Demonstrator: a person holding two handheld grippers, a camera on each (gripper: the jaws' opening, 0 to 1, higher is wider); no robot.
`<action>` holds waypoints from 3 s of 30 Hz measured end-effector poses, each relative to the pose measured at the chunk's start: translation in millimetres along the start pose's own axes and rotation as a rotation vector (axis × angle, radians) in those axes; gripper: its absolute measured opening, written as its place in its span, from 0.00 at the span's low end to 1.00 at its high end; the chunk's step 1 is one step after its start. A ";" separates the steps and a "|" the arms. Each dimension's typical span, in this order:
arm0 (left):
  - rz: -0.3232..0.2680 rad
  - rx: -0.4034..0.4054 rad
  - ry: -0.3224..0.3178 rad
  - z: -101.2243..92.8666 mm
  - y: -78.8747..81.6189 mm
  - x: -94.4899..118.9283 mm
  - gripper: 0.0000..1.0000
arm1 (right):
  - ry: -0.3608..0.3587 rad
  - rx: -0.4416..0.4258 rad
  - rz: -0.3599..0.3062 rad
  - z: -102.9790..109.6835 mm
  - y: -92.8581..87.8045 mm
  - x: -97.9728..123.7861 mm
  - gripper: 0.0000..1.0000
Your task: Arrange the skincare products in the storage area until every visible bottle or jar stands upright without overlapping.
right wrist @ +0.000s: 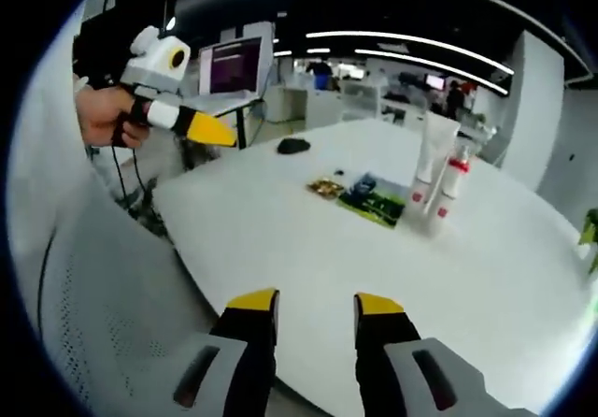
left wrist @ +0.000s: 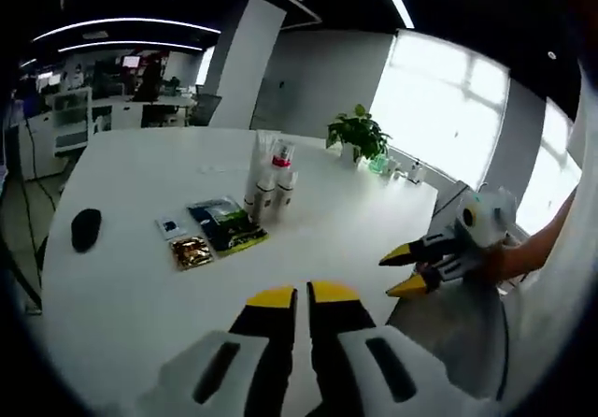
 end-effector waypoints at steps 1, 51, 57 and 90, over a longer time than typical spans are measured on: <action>-0.003 0.004 -0.007 -3.3 -0.5 0.1 0.00 | -0.001 -0.012 -0.013 -0.5 1.1 1.1 0.38; -0.150 -0.065 -0.102 -12.0 3.5 23.9 0.74 | 0.013 -0.122 -0.143 -5.7 7.2 8.4 0.70; -0.085 -0.032 -0.099 -11.8 -17.5 29.2 0.71 | 0.007 -0.115 -0.132 -5.7 5.7 8.5 0.69; 0.025 -0.065 -0.129 -21.0 -32.7 33.8 0.58 | 0.032 -0.075 -0.056 1.6 0.0 2.3 0.66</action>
Point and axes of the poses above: the point that each gripper's makers call its tool centre point, and the gripper's own axes: x roughly backward along the fingers, z roughly to its left, y roughly out of its top, the point moved 10 cm from there along x, roughly backward along the fingers
